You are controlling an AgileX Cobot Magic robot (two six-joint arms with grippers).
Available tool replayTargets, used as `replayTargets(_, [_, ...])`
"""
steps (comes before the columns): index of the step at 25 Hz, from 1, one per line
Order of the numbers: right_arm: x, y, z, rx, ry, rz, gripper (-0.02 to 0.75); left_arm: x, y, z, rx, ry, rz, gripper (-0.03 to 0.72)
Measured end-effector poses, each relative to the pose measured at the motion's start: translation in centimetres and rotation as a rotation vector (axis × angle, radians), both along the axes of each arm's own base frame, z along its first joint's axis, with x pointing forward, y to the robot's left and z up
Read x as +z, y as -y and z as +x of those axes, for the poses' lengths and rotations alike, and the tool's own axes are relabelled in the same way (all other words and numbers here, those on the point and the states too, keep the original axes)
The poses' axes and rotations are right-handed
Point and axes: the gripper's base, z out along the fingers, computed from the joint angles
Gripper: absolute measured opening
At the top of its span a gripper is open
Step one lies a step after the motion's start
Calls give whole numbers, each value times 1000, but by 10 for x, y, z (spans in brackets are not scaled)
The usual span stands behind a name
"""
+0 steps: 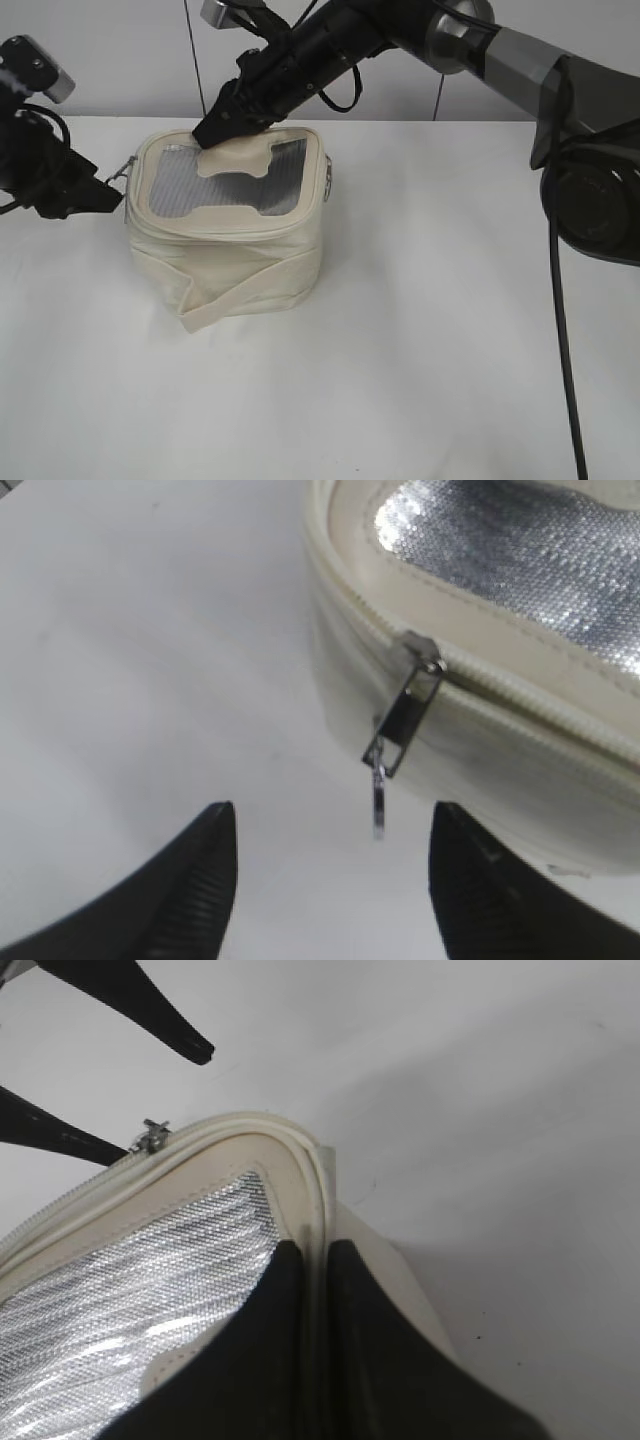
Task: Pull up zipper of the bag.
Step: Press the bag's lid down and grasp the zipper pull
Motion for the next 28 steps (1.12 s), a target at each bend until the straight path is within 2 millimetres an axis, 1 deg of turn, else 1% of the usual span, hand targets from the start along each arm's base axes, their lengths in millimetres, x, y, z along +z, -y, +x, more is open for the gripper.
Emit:
replayTargets(3, [0,0,0,0,-1,0,55,0,2,1,-2,8,-18,458])
replayTargets(7, [0,0,0,-2,-3,-1,54,-1,12,1,-41,27,-9,458])
replayTargets(9, [0,0,0,-4,-4,-3,55,-4,17,3,-45,41,11,433])
replayTargets(10, [0,0,0,-4,-4,-4,55,-5,19,4,-40,55,24,389])
replayTargets(11, [0,0,0,-5,-5,-4,55,-5,21,4,-41,63,34,310])
replayTargets(12, [0,0,0,-6,-6,-4,55,-6,22,5,-46,69,47,204])
replayTargets(13, [0,0,0,-6,-7,-4,53,-7,23,5,-58,72,60,122])
replayTargets(14, [0,0,0,-8,-9,-3,53,-8,24,4,-70,73,71,61])
replayTargets(15, [0,0,0,-10,-11,-3,53,-8,24,4,-81,75,82,24])
replayTargets(16, [0,0,0,-13,-16,-3,53,-8,24,4,-84,75,88,6])
replayTargets(20, [0,0,0,-36,-47,-1,52,-6,22,1,-54,45,95,-6])
replayTargets(28, [0,0,0,-79,-99,5,52,20,17,-22,24,-76,103,-8])
